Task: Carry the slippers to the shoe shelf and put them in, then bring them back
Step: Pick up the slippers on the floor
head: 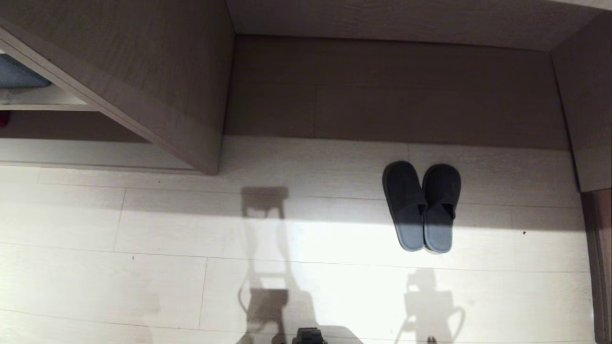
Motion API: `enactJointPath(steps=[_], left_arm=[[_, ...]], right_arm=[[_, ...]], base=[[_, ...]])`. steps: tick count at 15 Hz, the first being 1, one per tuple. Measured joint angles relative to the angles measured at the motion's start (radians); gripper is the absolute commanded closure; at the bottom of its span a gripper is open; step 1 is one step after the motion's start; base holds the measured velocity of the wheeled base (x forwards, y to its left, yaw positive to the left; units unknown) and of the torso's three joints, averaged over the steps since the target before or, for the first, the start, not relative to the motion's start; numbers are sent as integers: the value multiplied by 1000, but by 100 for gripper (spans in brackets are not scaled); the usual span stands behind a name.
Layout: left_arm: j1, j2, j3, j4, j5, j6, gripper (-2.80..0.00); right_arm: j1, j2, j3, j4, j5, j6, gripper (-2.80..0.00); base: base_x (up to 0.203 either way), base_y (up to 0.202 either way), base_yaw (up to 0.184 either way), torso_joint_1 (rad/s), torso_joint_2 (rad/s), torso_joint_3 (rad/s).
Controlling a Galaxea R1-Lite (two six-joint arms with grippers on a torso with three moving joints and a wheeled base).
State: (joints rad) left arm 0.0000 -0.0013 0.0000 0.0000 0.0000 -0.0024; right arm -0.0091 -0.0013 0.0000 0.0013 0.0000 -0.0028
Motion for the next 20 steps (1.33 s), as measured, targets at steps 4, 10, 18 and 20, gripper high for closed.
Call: enactJointPath(steps=[4, 10, 18, 20], left_arm=[[0, 0, 0, 0, 0, 0, 0], [0, 0, 0, 0, 0, 0, 0], [0, 0, 0, 0, 0, 0, 0], [0, 0, 0, 0, 0, 0, 0]], right_arm=[[0, 0, 0, 0, 0, 0, 0], [0, 0, 0, 0, 0, 0, 0], [0, 0, 0, 0, 0, 0, 0], [0, 0, 0, 0, 0, 0, 0]], base=[[0, 0, 0, 2, 2, -198], [0, 0, 0, 0, 1, -200], [0, 0, 0, 2, 3, -198], [0, 0, 0, 5, -1, -197]])
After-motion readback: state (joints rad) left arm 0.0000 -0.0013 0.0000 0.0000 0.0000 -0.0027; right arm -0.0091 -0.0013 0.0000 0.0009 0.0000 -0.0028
